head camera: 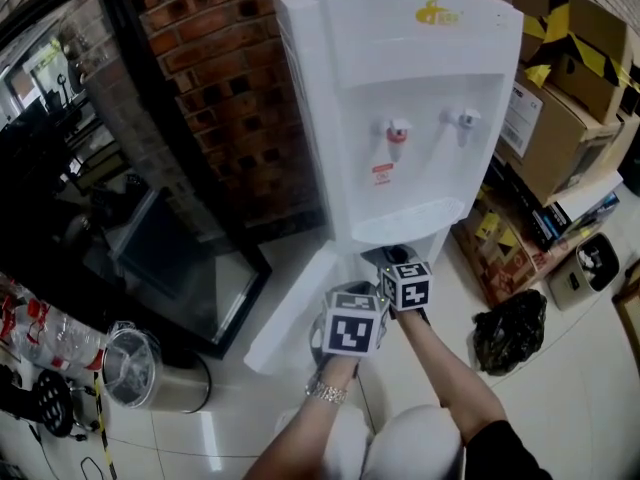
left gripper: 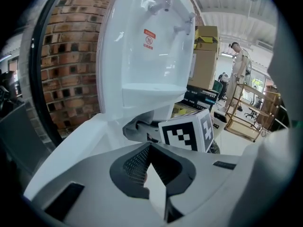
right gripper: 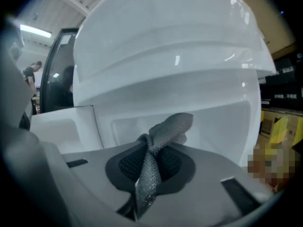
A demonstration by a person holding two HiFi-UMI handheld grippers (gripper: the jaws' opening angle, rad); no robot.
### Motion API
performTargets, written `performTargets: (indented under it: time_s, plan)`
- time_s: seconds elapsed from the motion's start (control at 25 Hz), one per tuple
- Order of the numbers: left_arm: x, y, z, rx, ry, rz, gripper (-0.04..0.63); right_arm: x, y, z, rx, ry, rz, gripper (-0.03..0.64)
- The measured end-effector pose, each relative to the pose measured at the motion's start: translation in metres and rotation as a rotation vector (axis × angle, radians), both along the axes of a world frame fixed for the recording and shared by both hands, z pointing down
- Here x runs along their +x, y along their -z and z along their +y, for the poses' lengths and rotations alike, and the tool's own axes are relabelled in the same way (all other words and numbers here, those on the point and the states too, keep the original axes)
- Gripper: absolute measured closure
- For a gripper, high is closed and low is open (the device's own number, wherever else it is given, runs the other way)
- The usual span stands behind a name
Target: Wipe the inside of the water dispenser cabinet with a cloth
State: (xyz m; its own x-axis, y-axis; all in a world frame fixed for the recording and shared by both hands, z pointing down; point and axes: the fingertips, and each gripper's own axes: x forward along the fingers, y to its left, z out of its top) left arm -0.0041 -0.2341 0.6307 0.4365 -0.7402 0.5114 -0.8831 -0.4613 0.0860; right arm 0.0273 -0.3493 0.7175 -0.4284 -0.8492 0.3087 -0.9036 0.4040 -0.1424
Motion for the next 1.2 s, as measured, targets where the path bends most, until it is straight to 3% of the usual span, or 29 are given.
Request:
performTargets:
  time_s: [0.24, 0.4, 0.56, 0.72, 0.92, 1.2]
  plan:
    - [-0.010, 0.001, -0.001, 0.008, 0.014, -0.020, 0.592, -0.027, -0.073, 0.012, -0.139, 0.085, 0.103, 0.584]
    - [-0.016, 0.004, -0.003, 0.018, 0.021, -0.022, 0.592, -0.014, -0.087, 0.017, -0.195, 0.051, 0.099, 0.584]
    - [-0.019, 0.007, -0.004, 0.025, 0.025, -0.022, 0.592, 0.009, -0.060, 0.005, -0.145, -0.010, -0.001, 0.584]
    - [-0.017, 0.008, -0.004, 0.022, 0.020, -0.015, 0.593, -0.002, -0.019, 0.001, -0.027, 0.027, -0.057, 0.584]
    - [-0.020, 0.005, -0.004, 0.018, 0.028, -0.025, 0.592, -0.023, -0.079, 0.009, -0.123, 0.092, 0.066, 0.584]
    - [-0.023, 0.004, -0.008, 0.018, 0.040, -0.024, 0.592, -0.002, -0.122, 0.023, -0.240, 0.081, 0.136, 0.584]
